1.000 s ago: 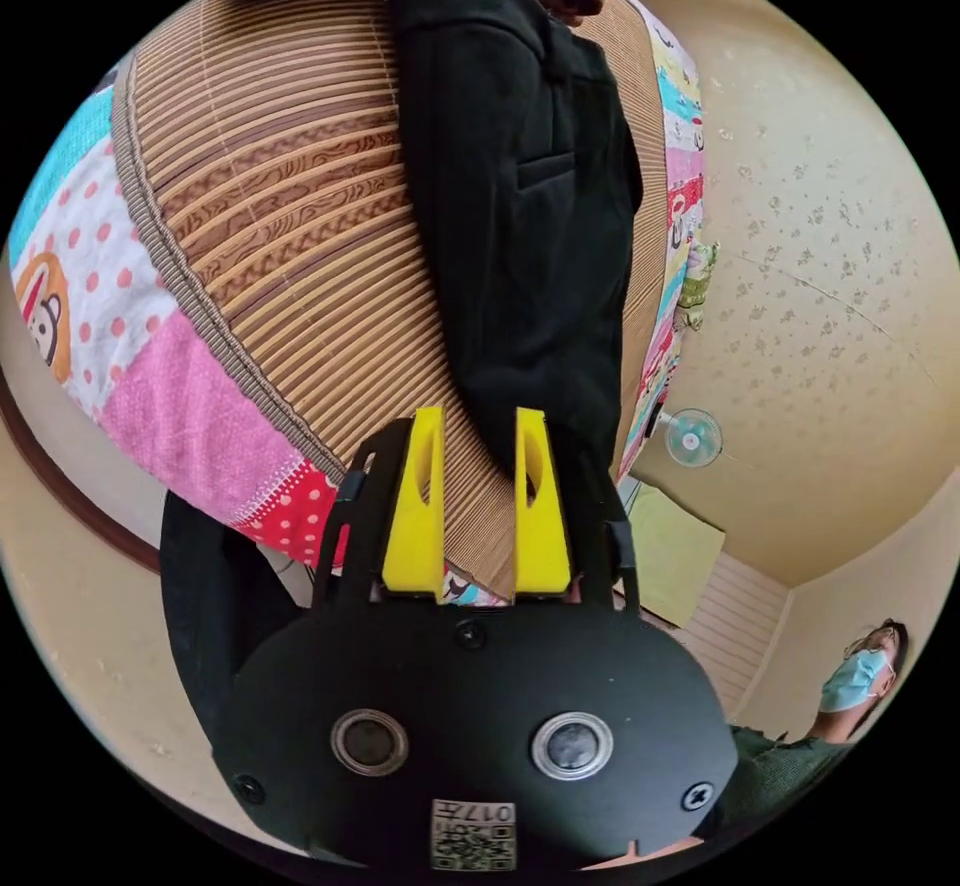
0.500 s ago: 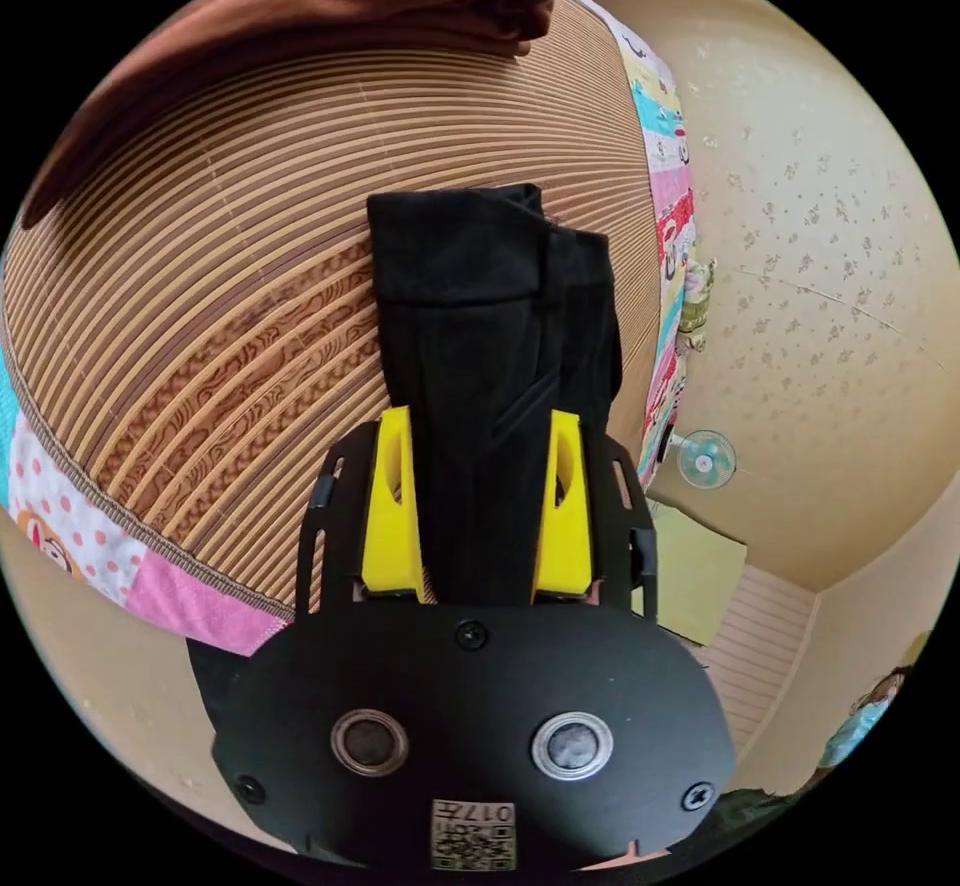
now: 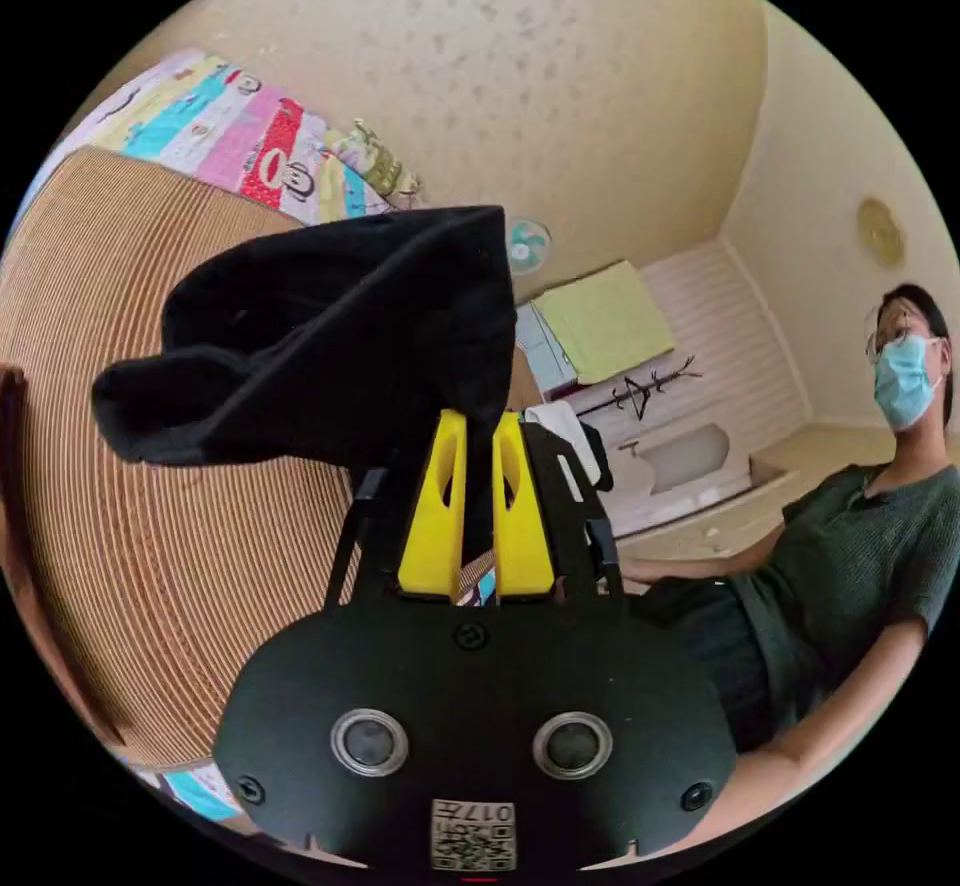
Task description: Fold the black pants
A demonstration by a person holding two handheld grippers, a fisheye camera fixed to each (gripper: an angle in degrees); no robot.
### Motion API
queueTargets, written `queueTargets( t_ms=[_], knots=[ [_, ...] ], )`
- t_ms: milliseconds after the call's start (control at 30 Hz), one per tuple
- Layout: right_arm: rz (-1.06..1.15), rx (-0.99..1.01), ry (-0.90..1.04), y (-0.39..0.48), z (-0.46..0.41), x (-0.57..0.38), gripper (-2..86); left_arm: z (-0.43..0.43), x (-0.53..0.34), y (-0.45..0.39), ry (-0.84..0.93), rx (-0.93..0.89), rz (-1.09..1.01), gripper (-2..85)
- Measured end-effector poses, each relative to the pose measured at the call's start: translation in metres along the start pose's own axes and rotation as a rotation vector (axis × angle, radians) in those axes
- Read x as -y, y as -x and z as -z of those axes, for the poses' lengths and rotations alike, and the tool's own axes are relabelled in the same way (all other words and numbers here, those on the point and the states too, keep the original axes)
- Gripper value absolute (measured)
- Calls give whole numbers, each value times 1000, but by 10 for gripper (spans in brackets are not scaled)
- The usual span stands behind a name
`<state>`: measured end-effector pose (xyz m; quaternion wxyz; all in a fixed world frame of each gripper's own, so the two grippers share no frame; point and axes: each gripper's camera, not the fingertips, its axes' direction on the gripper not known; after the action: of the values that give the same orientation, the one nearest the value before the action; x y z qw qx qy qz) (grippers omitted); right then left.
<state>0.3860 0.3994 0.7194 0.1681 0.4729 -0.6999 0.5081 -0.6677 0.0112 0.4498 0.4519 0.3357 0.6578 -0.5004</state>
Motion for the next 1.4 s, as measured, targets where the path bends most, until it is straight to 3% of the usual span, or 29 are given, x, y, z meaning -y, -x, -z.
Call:
queueTargets(
  t_ms=[167,367,433,500,633,733,833,1033,1167,1300,1400],
  knots=[
    [52,-110,108,16,-23,1,3,-192,-14,-139,516,101,-451,57],
    [76,-130,173,22,-41,3,4,-372,-129,-160,1065,91,-670,56],
    [84,-132,183,24,-44,3,6,-380,-143,-144,1068,140,-608,68],
    [92,-173,212,27,-48,4,10,-366,-141,-121,963,200,-488,73],
    [191,-322,314,43,-71,5,30,-292,-123,-45,605,380,-54,66],
    [354,-471,425,65,-109,0,90,-261,-125,1,456,270,164,34],
    [507,-633,497,84,-154,-5,154,-245,-133,16,320,237,292,107],
    [566,-850,733,78,-246,7,104,-260,-145,5,439,465,202,133],
    [588,-1024,800,95,-290,-9,35,-305,-148,24,664,558,83,65],
    [1045,-901,873,170,-314,-92,22,-299,-157,38,730,570,-17,25],
    [1150,-759,816,197,-306,-114,30,-281,-185,61,763,608,38,-1]
  ],
)
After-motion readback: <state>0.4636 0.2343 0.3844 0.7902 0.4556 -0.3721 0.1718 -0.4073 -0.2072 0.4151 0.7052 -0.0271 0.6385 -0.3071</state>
